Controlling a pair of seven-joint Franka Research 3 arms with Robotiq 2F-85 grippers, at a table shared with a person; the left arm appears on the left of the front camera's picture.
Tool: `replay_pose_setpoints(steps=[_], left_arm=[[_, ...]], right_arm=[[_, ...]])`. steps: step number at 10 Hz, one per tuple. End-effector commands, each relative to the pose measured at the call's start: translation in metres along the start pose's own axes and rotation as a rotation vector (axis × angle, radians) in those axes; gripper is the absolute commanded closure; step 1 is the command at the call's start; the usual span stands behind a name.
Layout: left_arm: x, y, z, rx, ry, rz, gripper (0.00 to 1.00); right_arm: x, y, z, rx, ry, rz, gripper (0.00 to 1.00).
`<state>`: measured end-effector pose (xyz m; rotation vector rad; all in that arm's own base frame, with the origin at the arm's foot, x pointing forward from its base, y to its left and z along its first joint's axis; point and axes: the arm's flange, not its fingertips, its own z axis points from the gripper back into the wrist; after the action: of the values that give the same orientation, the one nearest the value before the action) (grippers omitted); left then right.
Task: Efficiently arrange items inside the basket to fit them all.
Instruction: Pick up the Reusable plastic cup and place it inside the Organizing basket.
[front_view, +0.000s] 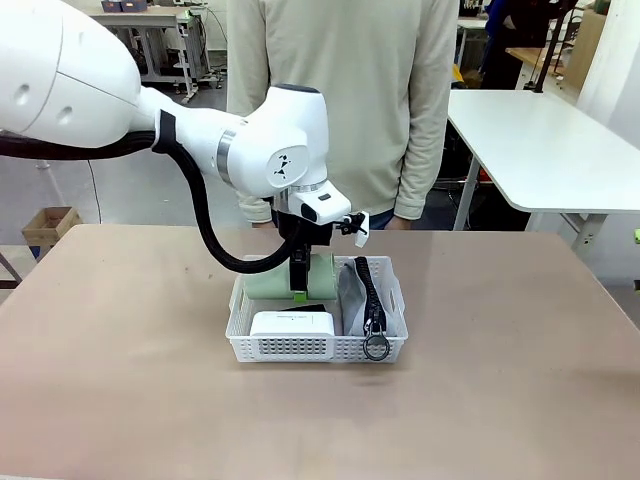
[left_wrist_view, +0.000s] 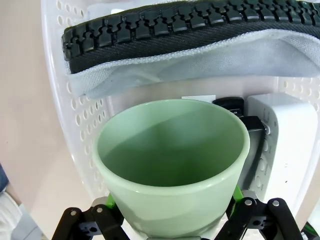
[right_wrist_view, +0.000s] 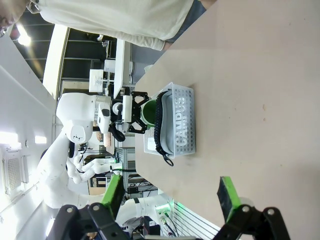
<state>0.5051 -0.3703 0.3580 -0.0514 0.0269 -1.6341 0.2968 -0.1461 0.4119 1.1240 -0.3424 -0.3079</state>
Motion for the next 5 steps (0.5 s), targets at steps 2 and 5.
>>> replay_pose_setpoints(steps=[2, 5], left_arm=[[0.0031, 0.004, 0.0016, -0.019, 0.024, 0.013, 0.12], [0.0032, 0.0065, 0.0006, -0.021, 0.03, 0.013, 0.0]], right_arm=[[0.0008, 0.0004, 0.0012, 0.017, -0.005, 0.028, 0.0], [0.0008, 0.0004, 0.0012, 0.017, -0.005, 0.028, 0.0]])
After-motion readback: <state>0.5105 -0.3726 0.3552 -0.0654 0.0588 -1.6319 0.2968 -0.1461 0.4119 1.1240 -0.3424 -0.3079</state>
